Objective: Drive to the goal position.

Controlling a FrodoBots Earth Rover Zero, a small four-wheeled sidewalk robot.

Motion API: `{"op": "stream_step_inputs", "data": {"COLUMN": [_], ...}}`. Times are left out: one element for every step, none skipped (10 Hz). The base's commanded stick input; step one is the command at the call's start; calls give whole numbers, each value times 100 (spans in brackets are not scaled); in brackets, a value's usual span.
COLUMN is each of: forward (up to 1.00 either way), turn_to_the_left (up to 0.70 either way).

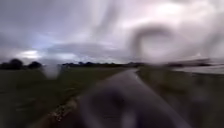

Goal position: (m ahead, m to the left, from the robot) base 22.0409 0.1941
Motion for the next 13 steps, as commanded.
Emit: {"op": "stream_step_inputs", "data": {"forward": [70,70,70,70,70,70,70,70,70,70,70,70,70], "turn_to_the_left": [0,-6,-10,-14,-14,-14,-14,-14,-14,-14,-14,-14,-14]}}
